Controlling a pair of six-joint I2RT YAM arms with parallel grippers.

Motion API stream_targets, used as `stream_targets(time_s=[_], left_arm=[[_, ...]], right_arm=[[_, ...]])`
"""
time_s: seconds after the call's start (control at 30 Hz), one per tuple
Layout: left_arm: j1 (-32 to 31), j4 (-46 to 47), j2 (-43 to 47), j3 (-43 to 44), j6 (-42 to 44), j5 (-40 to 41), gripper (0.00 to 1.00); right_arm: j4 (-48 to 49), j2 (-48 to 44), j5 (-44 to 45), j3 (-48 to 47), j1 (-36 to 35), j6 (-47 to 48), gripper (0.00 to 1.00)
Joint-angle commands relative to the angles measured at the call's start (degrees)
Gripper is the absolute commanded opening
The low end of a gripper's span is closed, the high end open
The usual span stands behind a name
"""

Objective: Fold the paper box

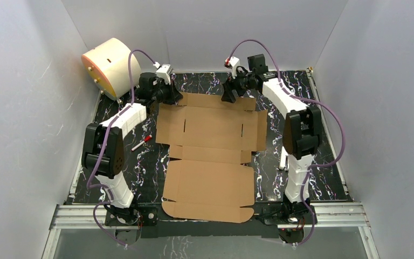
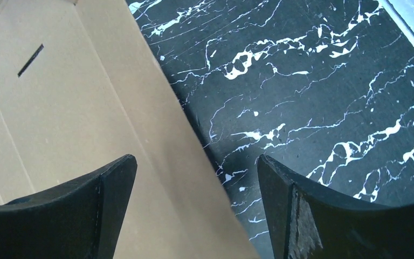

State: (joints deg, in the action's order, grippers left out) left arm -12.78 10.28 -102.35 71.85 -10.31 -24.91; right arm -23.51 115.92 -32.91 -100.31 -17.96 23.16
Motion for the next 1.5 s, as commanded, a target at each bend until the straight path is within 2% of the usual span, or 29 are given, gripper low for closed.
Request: stream_targets(time_s=[0.0,0.33,0.47,0.77,0.87,0.93,1.07,1.47], left_arm=[[-0.1,6.1,3.1,-2.0,2.2,-1.8,0.0],[-0.4,10.0,3.2,-3.6,0.6,-4.0,0.0],[-0.4,11.3,3.3,-4.6,0.0,-4.5,0.0],[-0.5,10.9,2.7,-4.3,-0.3,-3.6,0.0],[-0.5,10.7,2.7,-4.0,-1.0,-3.5,0.0],[-0.5,10.7,3.0,-3.9,-1.9,-3.4,0.01],[-0.5,9.1,4.6,-3.3,-3.1,-2.3,0.19],[-0.4,-2.7,12.9,-0.7,-8.7,6.3,0.44]], right_arm=[[-6.9,3.6,-5.8,-7.6,0.6,6.1,0.9],[-9.8,7.5,-12.2,-8.7,0.7,9.5,0.77],[-12.3,9.3,-12.2,-10.7,0.7,10.7,0.67],[-18.8,9.8,-14.4,-14.0,0.6,15.0,0.33],[-19.2,8.5,-14.8,-13.4,0.6,16.3,0.13],[-18.9,7.0,-13.7,-12.5,0.3,17.1,0.09],[-16.1,2.8,-9.9,-9.1,-0.4,18.9,0.0],[-11.8,-8.4,2.8,-2.7,-4.9,25.4,0.0]])
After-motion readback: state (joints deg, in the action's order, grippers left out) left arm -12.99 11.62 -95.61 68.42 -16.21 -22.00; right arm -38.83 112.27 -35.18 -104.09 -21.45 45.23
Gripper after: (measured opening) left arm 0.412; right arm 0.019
